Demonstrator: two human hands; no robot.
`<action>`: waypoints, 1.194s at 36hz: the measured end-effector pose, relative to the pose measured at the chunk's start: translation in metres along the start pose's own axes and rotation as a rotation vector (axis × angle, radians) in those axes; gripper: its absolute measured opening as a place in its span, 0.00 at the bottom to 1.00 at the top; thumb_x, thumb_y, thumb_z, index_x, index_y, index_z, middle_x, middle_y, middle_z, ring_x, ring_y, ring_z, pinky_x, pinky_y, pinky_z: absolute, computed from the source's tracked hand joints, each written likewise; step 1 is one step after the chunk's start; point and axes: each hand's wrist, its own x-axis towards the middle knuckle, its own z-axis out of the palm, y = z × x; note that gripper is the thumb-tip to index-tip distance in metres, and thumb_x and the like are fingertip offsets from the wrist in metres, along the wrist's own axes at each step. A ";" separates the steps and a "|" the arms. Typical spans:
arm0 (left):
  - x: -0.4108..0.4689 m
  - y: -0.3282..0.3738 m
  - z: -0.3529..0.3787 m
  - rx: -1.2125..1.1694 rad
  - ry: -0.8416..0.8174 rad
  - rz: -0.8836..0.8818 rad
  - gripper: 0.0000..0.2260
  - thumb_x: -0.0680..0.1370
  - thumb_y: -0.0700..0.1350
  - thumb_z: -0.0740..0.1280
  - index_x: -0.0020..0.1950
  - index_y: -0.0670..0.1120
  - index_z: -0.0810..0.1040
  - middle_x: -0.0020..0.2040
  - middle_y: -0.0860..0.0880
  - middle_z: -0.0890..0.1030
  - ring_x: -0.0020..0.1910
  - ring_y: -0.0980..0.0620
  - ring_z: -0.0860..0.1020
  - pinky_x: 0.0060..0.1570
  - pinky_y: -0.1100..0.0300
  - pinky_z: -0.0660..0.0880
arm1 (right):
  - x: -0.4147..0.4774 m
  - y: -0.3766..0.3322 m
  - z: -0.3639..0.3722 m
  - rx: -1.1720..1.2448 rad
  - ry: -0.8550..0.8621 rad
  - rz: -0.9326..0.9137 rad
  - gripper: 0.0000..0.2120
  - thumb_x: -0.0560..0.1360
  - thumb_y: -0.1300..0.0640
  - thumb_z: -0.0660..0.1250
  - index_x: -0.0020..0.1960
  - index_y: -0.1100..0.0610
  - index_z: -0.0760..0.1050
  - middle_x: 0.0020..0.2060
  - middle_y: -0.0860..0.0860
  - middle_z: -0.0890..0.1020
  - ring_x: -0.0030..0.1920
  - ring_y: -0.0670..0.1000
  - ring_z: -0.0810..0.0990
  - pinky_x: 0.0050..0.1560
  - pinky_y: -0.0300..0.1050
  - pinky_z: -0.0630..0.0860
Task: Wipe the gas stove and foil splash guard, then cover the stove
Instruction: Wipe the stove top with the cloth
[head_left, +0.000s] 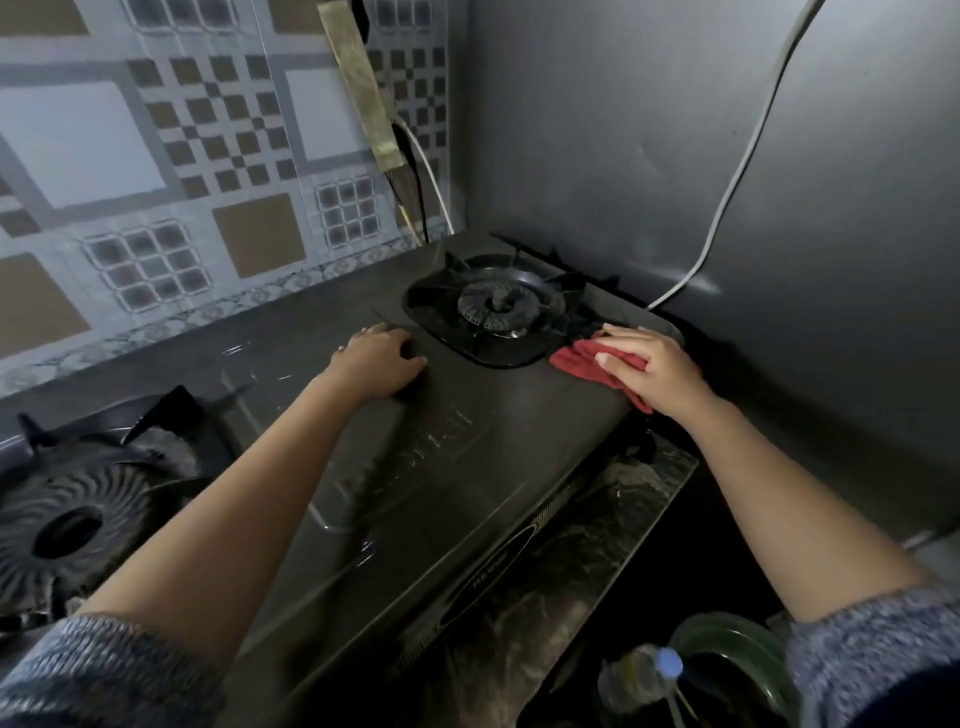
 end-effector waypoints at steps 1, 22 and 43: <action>0.001 0.002 0.001 0.003 0.007 -0.011 0.25 0.78 0.56 0.60 0.72 0.47 0.64 0.74 0.43 0.62 0.72 0.41 0.61 0.70 0.42 0.61 | 0.004 0.006 -0.002 0.003 0.004 0.020 0.12 0.73 0.58 0.69 0.56 0.55 0.80 0.55 0.54 0.82 0.61 0.46 0.74 0.67 0.48 0.68; -0.061 0.037 0.015 0.032 0.130 -0.129 0.22 0.79 0.54 0.59 0.71 0.48 0.66 0.70 0.44 0.68 0.68 0.42 0.66 0.65 0.48 0.64 | 0.011 -0.013 0.011 -0.130 0.300 0.515 0.14 0.74 0.53 0.62 0.55 0.56 0.79 0.56 0.58 0.80 0.61 0.60 0.75 0.63 0.56 0.70; -0.274 0.009 0.079 0.215 0.519 -0.192 0.40 0.73 0.68 0.57 0.76 0.45 0.52 0.78 0.48 0.48 0.77 0.51 0.42 0.72 0.48 0.35 | -0.068 -0.165 0.062 -0.144 -0.028 0.374 0.18 0.79 0.52 0.55 0.67 0.53 0.69 0.71 0.52 0.68 0.74 0.55 0.57 0.73 0.57 0.48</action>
